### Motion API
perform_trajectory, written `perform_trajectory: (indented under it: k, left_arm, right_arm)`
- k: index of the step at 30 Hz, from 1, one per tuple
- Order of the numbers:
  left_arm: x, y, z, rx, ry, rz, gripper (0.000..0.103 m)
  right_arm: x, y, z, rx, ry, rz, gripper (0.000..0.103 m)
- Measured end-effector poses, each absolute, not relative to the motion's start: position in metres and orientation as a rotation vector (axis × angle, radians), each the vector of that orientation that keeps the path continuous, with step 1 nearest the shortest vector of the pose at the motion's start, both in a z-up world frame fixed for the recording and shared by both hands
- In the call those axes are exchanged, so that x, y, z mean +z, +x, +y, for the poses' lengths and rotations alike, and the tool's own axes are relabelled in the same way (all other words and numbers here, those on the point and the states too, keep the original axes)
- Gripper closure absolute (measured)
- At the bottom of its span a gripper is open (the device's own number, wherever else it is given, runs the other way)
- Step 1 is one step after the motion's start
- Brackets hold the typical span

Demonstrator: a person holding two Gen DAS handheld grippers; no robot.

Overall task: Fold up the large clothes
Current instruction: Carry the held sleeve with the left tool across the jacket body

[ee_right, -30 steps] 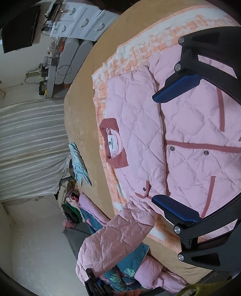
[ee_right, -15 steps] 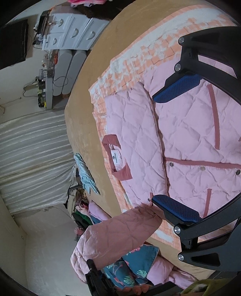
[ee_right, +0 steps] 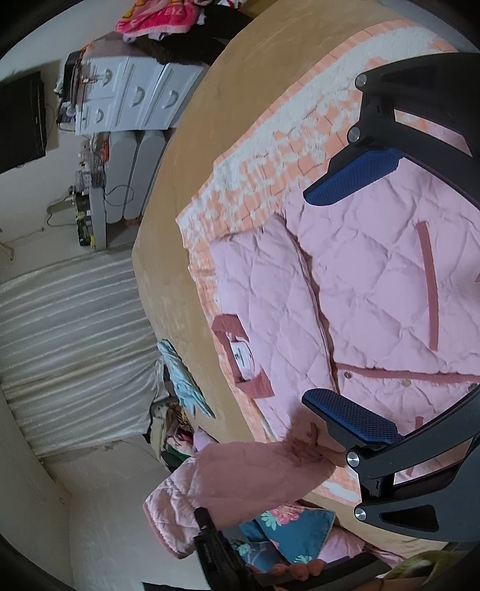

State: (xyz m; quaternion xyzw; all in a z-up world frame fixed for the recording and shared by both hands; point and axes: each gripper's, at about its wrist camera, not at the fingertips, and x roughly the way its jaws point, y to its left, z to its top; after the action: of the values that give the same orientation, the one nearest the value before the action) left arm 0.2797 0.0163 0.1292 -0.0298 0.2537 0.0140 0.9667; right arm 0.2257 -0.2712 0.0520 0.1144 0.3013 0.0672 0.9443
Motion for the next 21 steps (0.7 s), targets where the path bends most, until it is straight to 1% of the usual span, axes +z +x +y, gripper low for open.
perform_trajectory:
  k: [21]
  left_arm:
    - [0.06, 0.31, -0.054, -0.075, 0.033, 0.632, 0.094]
  right_arm:
    - [0.018, 0.247, -0.304, 0.05, 0.225, 0.632, 0.004]
